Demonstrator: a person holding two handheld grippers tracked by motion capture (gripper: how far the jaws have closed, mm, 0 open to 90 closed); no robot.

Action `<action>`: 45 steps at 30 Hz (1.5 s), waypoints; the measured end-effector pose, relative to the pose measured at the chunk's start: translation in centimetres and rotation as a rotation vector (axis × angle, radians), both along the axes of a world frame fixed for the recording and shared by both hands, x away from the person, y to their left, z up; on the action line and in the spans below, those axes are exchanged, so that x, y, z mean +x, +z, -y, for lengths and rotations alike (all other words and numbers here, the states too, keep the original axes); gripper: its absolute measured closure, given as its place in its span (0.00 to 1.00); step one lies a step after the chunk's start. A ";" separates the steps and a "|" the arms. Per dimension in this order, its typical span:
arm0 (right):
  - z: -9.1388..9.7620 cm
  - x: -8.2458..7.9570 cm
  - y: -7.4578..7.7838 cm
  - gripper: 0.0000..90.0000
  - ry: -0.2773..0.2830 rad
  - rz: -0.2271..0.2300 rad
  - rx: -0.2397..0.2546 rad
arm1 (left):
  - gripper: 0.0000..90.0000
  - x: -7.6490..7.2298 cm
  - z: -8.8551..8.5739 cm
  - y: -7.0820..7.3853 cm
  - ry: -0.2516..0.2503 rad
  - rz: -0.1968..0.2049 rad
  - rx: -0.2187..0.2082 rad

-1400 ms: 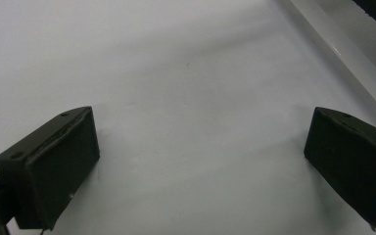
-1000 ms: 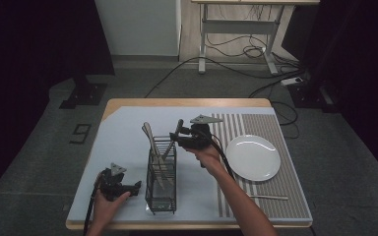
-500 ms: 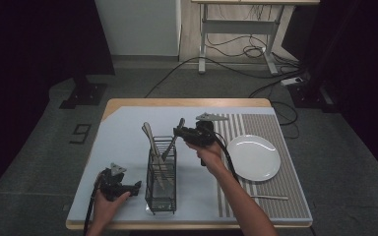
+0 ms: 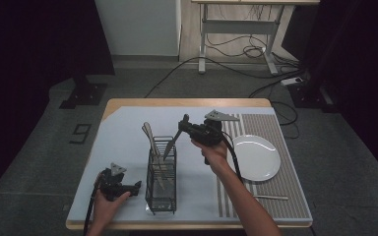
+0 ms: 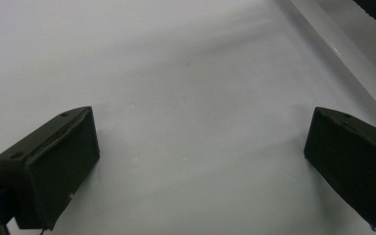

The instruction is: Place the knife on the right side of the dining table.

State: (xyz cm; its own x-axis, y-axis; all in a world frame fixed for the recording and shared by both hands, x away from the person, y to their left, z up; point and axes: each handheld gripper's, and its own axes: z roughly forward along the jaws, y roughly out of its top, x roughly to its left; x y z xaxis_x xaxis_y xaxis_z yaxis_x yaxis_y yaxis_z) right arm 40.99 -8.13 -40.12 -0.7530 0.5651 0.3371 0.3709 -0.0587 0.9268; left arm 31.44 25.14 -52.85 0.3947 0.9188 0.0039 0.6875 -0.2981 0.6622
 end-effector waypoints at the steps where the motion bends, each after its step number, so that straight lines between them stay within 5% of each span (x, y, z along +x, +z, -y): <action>1: 0.0 -0.2 0.1 0.92 -0.001 0.008 0.000 | 0.00 0.0 0.0 0.0 0.000 -0.001 0.000; 15: 2.4 -1.3 2.0 0.93 -0.038 0.071 0.081 | 0.00 0.0 0.0 0.0 0.000 0.002 0.000; 28: 7.1 -2.6 4.8 0.93 -0.114 0.132 0.219 | 0.00 0.0 0.0 0.0 0.000 0.002 0.000; 32: 7.7 -2.7 4.8 0.93 -0.152 0.157 0.181 | 0.00 0.0 0.0 0.0 0.000 0.002 0.000; 45: 8.2 -1.4 0.8 0.93 -0.201 0.076 0.085 | 0.00 0.0 0.0 0.0 0.000 0.000 0.001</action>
State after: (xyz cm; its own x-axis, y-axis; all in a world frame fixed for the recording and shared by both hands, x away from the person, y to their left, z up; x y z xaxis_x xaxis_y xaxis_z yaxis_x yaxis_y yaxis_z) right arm 39.62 -16.36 -39.32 -0.6533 0.6782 0.3366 0.2734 -0.2033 0.9402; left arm 31.44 25.14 -52.85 0.3951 0.9186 0.0051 0.6876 -0.2994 0.6615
